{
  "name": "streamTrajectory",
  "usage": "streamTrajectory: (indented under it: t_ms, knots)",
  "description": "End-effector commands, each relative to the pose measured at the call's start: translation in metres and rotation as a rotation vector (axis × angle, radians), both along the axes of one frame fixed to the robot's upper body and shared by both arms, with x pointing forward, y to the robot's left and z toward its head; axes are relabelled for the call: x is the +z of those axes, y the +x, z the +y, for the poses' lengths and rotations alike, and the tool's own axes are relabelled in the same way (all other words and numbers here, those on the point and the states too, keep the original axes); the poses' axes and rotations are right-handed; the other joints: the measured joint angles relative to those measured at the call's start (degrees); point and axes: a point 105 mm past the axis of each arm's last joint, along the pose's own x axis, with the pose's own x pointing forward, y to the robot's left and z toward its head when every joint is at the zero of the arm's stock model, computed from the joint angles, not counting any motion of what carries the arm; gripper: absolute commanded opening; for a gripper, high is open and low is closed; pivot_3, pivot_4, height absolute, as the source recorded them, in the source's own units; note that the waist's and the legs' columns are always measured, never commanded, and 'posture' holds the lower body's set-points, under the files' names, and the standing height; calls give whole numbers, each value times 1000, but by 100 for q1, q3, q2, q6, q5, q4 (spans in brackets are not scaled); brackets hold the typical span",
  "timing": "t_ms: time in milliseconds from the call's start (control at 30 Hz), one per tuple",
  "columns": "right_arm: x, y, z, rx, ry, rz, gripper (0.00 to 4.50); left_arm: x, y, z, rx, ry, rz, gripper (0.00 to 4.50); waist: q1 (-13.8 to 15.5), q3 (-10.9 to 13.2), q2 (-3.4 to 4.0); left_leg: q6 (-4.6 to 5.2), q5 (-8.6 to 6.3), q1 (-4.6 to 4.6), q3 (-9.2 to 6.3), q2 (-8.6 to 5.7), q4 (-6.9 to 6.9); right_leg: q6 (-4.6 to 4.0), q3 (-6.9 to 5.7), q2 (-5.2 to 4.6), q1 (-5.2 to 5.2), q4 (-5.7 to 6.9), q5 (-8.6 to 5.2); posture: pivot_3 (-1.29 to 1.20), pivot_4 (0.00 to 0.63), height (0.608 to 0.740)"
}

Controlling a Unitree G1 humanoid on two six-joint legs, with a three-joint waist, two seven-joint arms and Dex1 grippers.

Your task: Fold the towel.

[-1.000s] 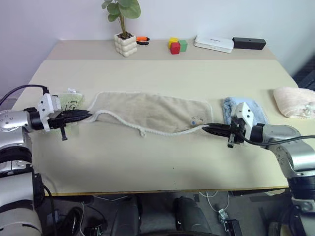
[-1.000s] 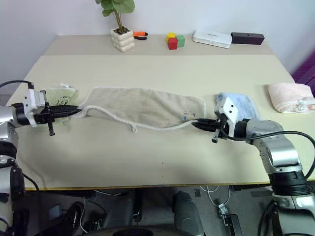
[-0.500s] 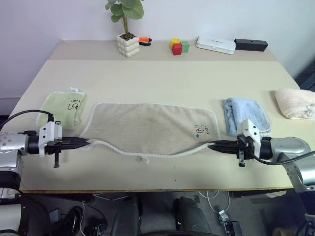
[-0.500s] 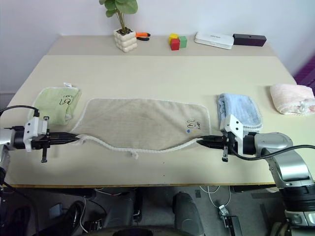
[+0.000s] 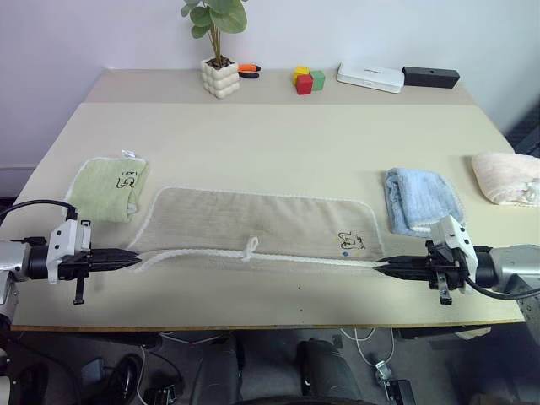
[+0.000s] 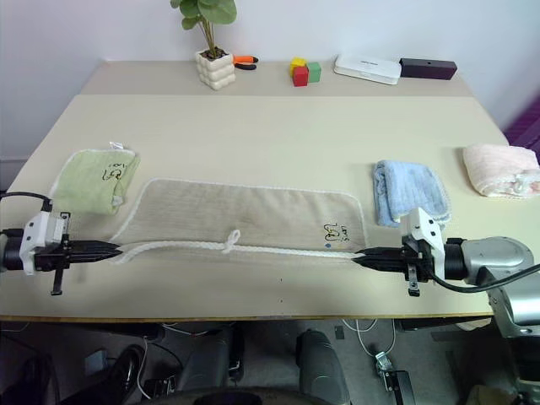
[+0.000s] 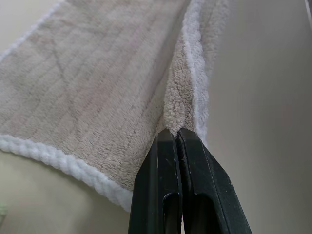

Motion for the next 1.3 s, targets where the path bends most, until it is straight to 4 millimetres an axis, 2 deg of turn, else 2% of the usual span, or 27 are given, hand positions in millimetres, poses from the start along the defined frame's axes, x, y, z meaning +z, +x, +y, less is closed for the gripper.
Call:
streamTrajectory:
  t_ms: [33, 233, 400, 600, 933, 1300]
  knots:
    - [19, 21, -4, -58, 12, -120, 40, 26, 17, -2, 31, -68, -92, 0, 5, 0, 0, 0, 0, 0, 0, 0, 2, 0, 0, 0, 0, 2, 0, 0, 150, 735]
    - [24, 54, -3, -139, 13, -254, 40, 44, 52, -11, 87, -111, -201, 0, 5, -1, -2, 0, 0, -1, -2, -2, 10, 11, -2, 2, 3, 6, 5, 0, 150, 735]
    - [27, 70, -1, -167, 8, -325, 40, 46, 75, -10, 164, -109, -235, 0, -5, 0, -1, 2, -1, -2, -1, -3, 9, 15, -1, 4, 2, 4, 4, 0, 150, 735]
    - [33, 90, 1, -209, -15, -414, 40, 43, 93, -9, 248, -108, -257, 0, -7, 0, -1, 2, -1, -2, 0, -3, 10, 15, 0, 4, 1, 5, 4, 0, 150, 735]
    - [22, 106, 0, -254, -46, -427, 40, 30, 106, -23, 271, -106, -236, 0, -11, 0, -1, 1, 0, -3, 0, -3, 11, 16, -1, 3, 1, 7, 4, 0, 150, 735]
    - [18, 118, -2, -292, -77, -456, 40, 26, 117, -22, 348, -84, -241, 0, -10, 0, -2, 1, 0, -3, 1, -3, 10, 16, -1, 4, 1, 7, 5, 0, 150, 735]
